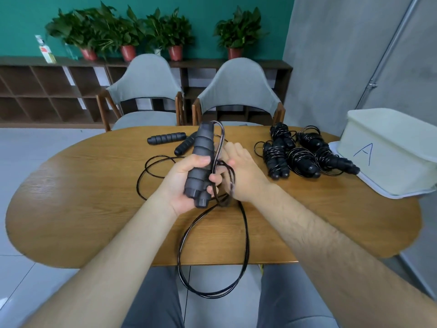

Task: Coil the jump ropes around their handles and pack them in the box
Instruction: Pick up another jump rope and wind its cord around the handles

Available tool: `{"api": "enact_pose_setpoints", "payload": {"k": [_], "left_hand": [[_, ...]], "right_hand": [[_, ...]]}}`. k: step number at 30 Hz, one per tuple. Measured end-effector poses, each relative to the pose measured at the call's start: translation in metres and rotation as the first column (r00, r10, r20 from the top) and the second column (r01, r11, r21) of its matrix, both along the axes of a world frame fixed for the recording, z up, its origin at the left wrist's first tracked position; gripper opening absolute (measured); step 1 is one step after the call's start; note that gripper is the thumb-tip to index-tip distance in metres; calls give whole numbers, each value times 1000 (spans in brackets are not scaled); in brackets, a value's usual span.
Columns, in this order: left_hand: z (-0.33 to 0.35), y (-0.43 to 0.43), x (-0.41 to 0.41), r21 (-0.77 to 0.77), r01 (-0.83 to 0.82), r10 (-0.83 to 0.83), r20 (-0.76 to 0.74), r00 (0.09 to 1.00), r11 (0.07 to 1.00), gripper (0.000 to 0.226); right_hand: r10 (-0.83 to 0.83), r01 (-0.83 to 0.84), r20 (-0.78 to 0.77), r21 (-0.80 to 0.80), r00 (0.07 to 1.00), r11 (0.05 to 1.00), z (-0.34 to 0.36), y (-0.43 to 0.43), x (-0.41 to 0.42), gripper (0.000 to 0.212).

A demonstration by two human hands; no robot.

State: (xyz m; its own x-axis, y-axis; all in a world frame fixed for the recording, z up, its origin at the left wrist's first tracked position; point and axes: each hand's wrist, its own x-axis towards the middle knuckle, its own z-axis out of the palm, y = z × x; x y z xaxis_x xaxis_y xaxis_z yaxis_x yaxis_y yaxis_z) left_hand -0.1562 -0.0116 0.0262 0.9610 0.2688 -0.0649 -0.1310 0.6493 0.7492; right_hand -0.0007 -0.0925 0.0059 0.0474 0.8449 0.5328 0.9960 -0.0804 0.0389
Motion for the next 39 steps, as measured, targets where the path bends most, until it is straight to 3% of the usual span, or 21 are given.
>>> {"api": "enact_pose_setpoints", "payload": {"k": [2,5,7,9,11,13,16,18,21,22,23,26,29,34,36,39], "left_hand": [[0,-4,0,174,16,-19,16,1000,985,52],[12,-7,-3,426,-152,207,-87,974,892,42],[21,2,-11,593,-326,479,-117,870,737,40],[27,16,-25,675,-492,720,-84,689,550,31],[28,32,-37,598,-689,872,-35,489,410,25],[27,51,-47,388,-869,947,-29,320,306,23],[33,89,-66,137,-960,965,-129,229,246,29],[37,114,-83,104,-976,972,-156,174,191,33],[41,123,-97,204,-978,996,-78,36,52,34],[44,111,-93,266,-963,999,0,36,34,36],[47,96,-84,369,-929,995,80,58,25,35],[43,52,-45,714,-698,945,189,269,56,39],[32,28,-14,839,-525,865,153,477,141,47],[27,26,4,887,-423,824,94,559,186,45],[26,27,6,888,-420,821,94,563,186,45],[26,24,11,902,-391,801,96,591,181,45]], "right_hand": [[59,-60,-26,-44,998,997,3,0,-1,39],[-4,-12,-343,-46,939,999,7,-4,7,14],[-102,54,-554,-101,826,993,9,-12,19,29],[-137,102,-696,-92,705,991,10,-23,34,42],[-163,147,-764,-89,624,985,9,-28,45,45],[-191,197,-800,-93,569,976,7,-29,52,45],[-232,318,-854,-83,465,945,5,-32,61,43],[-250,428,-908,-88,338,899,6,-40,72,38],[-104,552,-992,-45,75,833,9,-50,81,33],[-100,558,-991,-37,83,829,11,-50,81,33],[-139,545,-979,-35,151,837,15,-46,77,33],[-258,484,-892,-52,370,874,32,-33,55,27],[-287,515,-833,-2,473,857,44,-30,44,26],[-493,784,-692,173,528,597,59,-69,87,38],[-628,846,-583,228,515,482,74,-90,108,37],[-798,894,-403,227,447,386,102,-114,128,39]]}}
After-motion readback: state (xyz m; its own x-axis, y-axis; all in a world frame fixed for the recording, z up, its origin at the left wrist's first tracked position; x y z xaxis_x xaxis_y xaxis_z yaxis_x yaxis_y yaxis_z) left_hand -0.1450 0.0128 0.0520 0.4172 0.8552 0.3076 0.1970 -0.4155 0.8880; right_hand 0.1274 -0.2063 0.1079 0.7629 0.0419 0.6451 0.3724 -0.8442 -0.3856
